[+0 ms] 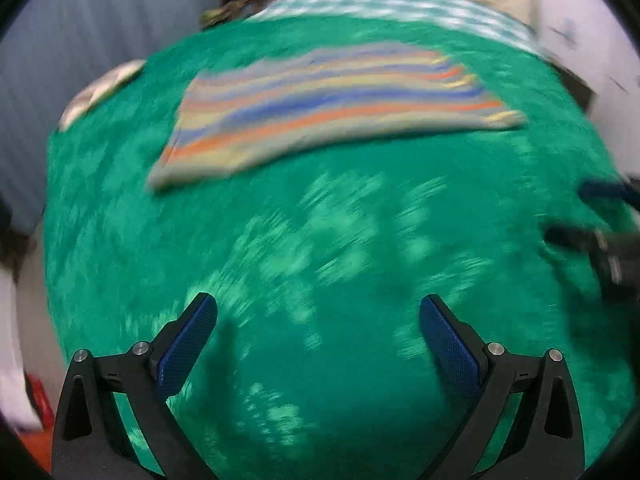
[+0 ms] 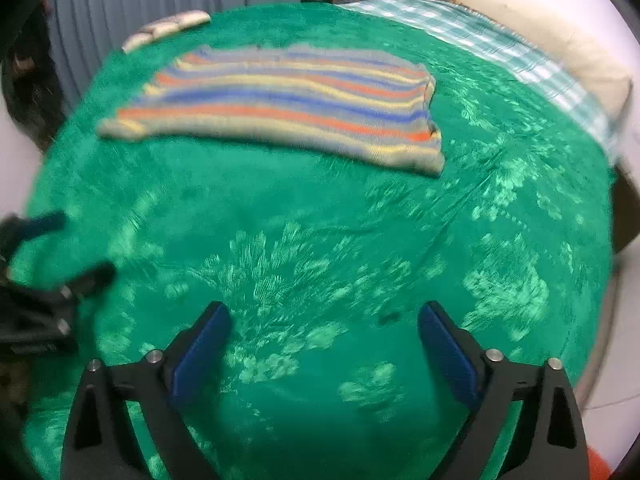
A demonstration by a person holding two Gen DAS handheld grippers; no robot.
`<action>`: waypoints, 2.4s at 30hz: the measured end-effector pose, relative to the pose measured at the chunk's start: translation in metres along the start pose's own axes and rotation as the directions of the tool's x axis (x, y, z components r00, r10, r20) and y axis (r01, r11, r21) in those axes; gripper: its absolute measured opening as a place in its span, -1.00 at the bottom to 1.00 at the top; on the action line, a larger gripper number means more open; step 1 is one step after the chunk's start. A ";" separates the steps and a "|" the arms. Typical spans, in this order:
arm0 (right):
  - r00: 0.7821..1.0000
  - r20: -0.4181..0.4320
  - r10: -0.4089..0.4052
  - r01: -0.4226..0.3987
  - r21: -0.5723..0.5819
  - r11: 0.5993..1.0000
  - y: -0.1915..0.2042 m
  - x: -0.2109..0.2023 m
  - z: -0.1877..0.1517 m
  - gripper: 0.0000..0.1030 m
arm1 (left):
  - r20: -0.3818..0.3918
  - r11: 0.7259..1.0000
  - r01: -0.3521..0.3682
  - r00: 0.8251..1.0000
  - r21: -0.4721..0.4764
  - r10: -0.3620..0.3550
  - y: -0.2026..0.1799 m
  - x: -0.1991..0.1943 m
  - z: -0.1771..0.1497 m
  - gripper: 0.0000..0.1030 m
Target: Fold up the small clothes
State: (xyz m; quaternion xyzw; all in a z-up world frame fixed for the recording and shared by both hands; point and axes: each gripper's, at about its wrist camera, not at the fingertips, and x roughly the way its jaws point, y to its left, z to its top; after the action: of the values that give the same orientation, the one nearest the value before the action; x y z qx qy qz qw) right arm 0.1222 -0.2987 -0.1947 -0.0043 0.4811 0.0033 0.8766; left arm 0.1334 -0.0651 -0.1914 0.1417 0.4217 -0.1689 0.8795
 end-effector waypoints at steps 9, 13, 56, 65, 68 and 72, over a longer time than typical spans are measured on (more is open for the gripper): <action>0.980 0.037 0.195 -0.198 0.197 0.960 -0.148 0.039 0.132 0.66 | 0.041 0.938 0.216 0.971 0.270 -0.235 -0.119 0.040 0.111 0.94; 0.931 -0.012 0.366 -0.346 0.295 0.891 -0.192 0.105 0.195 0.36 | -0.011 0.909 0.279 0.957 0.311 -0.290 -0.157 0.088 0.153 0.66; 0.725 0.000 0.689 -0.681 0.144 0.718 0.142 0.209 0.334 -0.19 | 0.003 0.847 0.014 1.000 -0.531 -0.014 0.146 0.043 0.092 0.18; 0.880 0.053 0.472 -0.456 -0.187 0.870 0.067 0.105 0.282 -0.35 | 0.176 0.861 0.350 0.936 -0.369 -0.305 0.115 0.041 0.165 -0.17; 0.819 -0.020 0.574 -0.559 -0.253 0.789 0.077 0.092 0.251 -0.49 | 0.092 0.899 0.285 0.959 -0.332 -0.270 0.110 0.087 0.186 -0.44; 0.826 -0.139 0.547 -0.563 -0.272 0.781 0.105 0.122 0.200 -0.52 | -0.053 0.935 0.142 0.984 -0.325 -0.168 0.119 0.129 0.176 -0.95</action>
State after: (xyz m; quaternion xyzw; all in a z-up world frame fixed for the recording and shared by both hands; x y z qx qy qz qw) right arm 0.3551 -0.1910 -0.1903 0.0037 0.4773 0.3342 0.8127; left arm 0.3806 -0.0499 -0.1746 -0.0298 0.4880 -0.1615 0.8573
